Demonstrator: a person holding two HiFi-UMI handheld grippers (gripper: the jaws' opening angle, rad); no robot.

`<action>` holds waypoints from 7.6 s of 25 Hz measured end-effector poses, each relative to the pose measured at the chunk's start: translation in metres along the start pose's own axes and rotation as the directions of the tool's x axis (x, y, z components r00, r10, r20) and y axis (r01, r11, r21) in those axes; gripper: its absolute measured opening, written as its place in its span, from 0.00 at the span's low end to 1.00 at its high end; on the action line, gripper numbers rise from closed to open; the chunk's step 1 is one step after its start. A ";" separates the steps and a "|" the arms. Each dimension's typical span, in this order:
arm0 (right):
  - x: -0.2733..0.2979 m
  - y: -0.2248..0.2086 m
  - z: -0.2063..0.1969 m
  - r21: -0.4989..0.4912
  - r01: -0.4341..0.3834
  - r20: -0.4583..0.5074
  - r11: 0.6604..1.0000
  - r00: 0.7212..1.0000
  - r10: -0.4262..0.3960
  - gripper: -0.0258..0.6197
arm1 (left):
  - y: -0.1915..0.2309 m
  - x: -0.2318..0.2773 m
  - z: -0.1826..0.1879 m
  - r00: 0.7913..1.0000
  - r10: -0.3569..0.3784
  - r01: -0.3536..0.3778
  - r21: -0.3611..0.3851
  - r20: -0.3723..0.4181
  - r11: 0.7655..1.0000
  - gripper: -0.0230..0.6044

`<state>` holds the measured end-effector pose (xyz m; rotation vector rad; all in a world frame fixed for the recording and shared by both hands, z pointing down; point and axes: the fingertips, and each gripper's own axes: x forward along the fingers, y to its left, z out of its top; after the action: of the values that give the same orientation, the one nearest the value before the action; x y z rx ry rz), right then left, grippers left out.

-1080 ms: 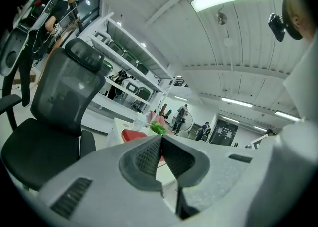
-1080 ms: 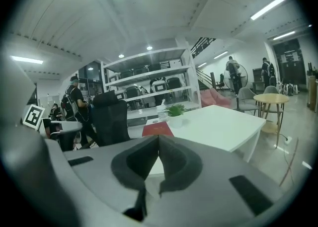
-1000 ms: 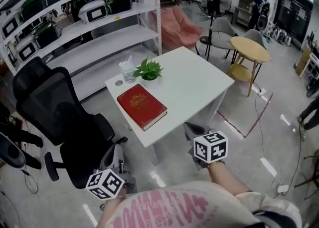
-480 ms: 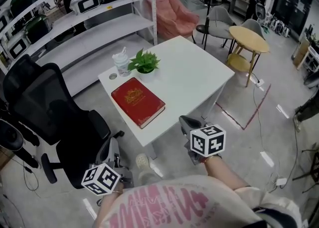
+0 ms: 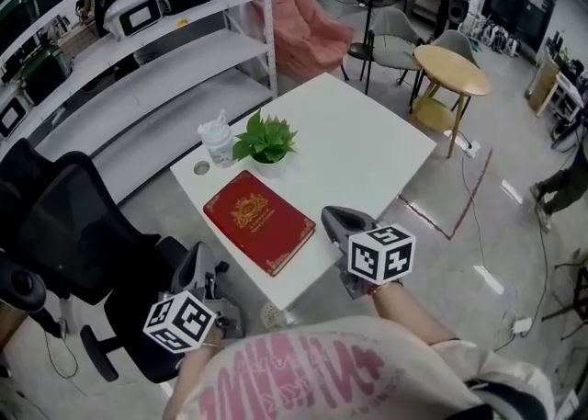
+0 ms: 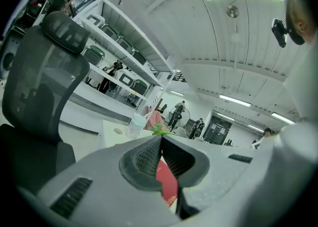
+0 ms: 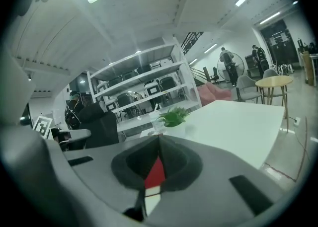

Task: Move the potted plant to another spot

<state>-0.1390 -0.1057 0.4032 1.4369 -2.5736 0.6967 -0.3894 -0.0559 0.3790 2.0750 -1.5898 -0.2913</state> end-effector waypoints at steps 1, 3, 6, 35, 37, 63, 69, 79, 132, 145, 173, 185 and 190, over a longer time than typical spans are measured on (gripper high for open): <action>0.009 0.000 0.007 -0.001 0.002 0.008 1.000 1.000 -0.002 0.05 | 0.003 0.011 0.007 1.000 -0.009 0.009 0.003 0.000 1.000 0.04; 0.026 -0.001 0.018 0.003 0.007 0.020 1.000 1.000 -0.007 0.05 | 0.010 0.030 0.020 1.000 -0.024 0.024 0.005 -0.005 1.000 0.04; 0.048 -0.002 0.031 0.012 0.008 0.037 1.000 0.999 -0.008 0.05 | 0.021 0.053 0.036 0.999 -0.040 0.040 0.005 -0.017 0.999 0.04; 0.201 -0.052 -0.012 0.118 0.091 -0.066 0.989 0.994 -0.084 0.05 | 0.129 0.152 0.028 0.977 -0.128 0.126 -0.025 -0.172 0.992 0.04; 0.207 -0.052 -0.014 0.109 0.094 -0.067 0.990 0.994 -0.087 0.05 | 0.133 0.158 0.025 0.974 -0.131 0.126 -0.037 -0.185 0.991 0.04; 0.278 -0.061 0.002 -0.154 0.095 -0.075 0.984 0.991 -0.107 0.90 | 0.157 0.186 0.010 0.961 -0.141 0.130 -0.060 -0.240 0.990 0.04; 0.290 -0.063 -0.001 -0.175 0.084 -0.123 0.981 0.987 -0.107 0.91 | 0.160 0.186 0.008 0.960 -0.139 0.127 -0.061 -0.243 0.990 0.04; 0.298 -0.071 -0.011 -0.160 0.104 -0.200 0.982 0.970 -0.135 0.88 | 0.160 0.182 0.008 0.959 -0.139 0.129 -0.058 -0.245 0.990 0.04; -0.208 -0.121 0.018 -0.060 0.270 0.271 0.961 0.931 -0.245 0.84 | -0.193 0.038 -0.102 0.899 -0.405 0.406 -0.029 -0.165 0.913 0.04; -0.302 -0.146 0.008 0.014 0.285 0.341 0.958 0.900 -0.272 0.85 | -0.241 0.013 -0.127 0.896 -0.400 0.410 0.012 -0.192 0.912 0.04; -0.286 -0.307 0.095 0.116 0.404 0.388 0.907 0.822 -0.416 0.85 | -0.356 0.222 -0.150 0.766 -0.568 0.610 0.062 -0.300 0.790 0.04; -0.235 -0.403 0.174 0.085 0.445 0.413 0.891 0.799 -0.438 0.85 | -0.377 0.355 -0.123 0.731 -0.623 0.649 0.005 -0.278 0.760 0.04; -0.192 -0.414 0.170 0.079 0.412 0.389 0.908 0.825 -0.409 0.85 | -0.348 0.377 -0.130 0.743 -0.603 0.627 -0.012 -0.290 0.779 0.04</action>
<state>0.3302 -0.2166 0.3311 2.2357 -2.3671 0.3531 0.0724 -0.3136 0.3614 2.5345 -0.7161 -0.1385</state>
